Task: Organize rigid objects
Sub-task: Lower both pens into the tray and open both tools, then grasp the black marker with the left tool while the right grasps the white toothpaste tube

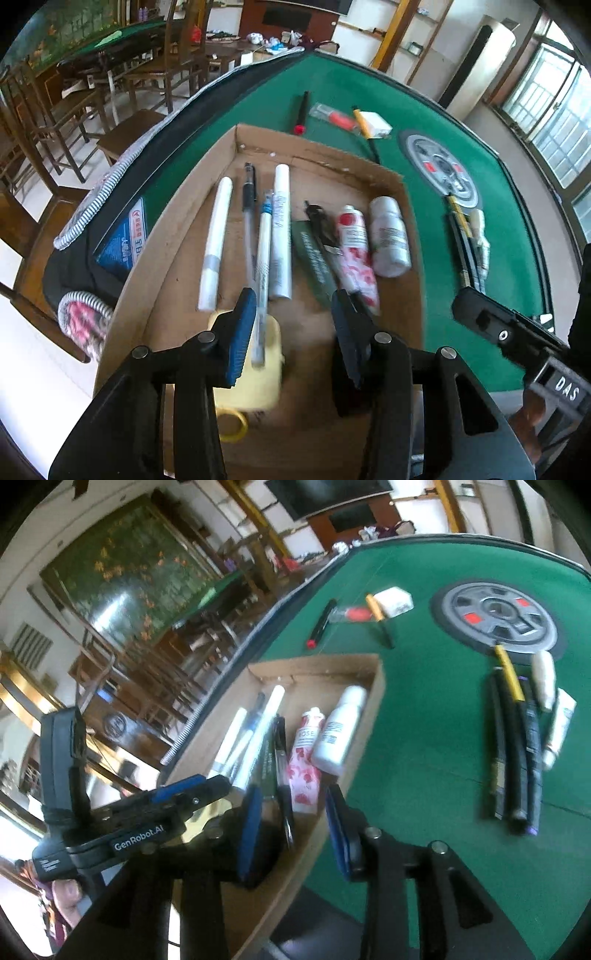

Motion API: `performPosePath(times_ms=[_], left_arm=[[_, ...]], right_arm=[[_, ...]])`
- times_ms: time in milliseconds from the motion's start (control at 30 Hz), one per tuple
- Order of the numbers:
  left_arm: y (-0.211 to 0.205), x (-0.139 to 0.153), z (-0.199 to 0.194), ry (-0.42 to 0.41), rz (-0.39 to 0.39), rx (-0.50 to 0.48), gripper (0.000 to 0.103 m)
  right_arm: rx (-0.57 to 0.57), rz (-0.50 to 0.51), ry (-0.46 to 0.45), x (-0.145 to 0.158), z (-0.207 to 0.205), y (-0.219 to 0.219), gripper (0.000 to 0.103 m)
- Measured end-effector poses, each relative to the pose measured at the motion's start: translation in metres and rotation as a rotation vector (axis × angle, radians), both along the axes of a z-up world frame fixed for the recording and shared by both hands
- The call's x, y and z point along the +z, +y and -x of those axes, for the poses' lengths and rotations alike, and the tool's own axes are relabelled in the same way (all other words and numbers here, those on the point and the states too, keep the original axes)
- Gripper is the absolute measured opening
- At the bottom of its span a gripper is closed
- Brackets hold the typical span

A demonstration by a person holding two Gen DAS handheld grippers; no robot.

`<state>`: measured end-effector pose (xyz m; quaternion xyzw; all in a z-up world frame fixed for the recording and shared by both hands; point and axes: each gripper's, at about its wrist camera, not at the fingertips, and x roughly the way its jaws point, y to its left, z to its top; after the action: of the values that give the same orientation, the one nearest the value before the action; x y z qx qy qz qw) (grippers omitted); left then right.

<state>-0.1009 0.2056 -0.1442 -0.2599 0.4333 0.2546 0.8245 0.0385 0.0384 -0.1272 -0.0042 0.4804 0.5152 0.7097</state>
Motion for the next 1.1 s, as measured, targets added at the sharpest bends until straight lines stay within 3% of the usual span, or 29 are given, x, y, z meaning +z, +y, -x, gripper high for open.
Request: performPosePath(times_ms=[133,400,767,933,1100], left_arm=[[-0.019,0.020,0.005,-0.049,-0.012,0.003,0.042],[-0.070,0.036,-0.029,-0.087,0.045,-0.151,0.042],[-0.098,0.004,-0.099,-0.013,0.106,-0.230,0.042],[-0.093,-0.016,-0.132,0.025,0.201,-0.239,0.042],[-0.107,-0.034,-0.165,0.089,0.185,-0.283,0.042]], right_arm=[[-0.023,-0.040,0.000,0.006,-0.003,-0.029,0.036],[-0.134,-0.061,0.030,0.002,-0.035,-0.072,0.036],[-0.222,0.031,0.085,-0.022,-0.082,-0.090,0.036],[-0.274,0.068,0.091,-0.033,-0.108,-0.103,0.036],[-0.359,0.065,0.119,-0.040,-0.131,-0.108,0.036]])
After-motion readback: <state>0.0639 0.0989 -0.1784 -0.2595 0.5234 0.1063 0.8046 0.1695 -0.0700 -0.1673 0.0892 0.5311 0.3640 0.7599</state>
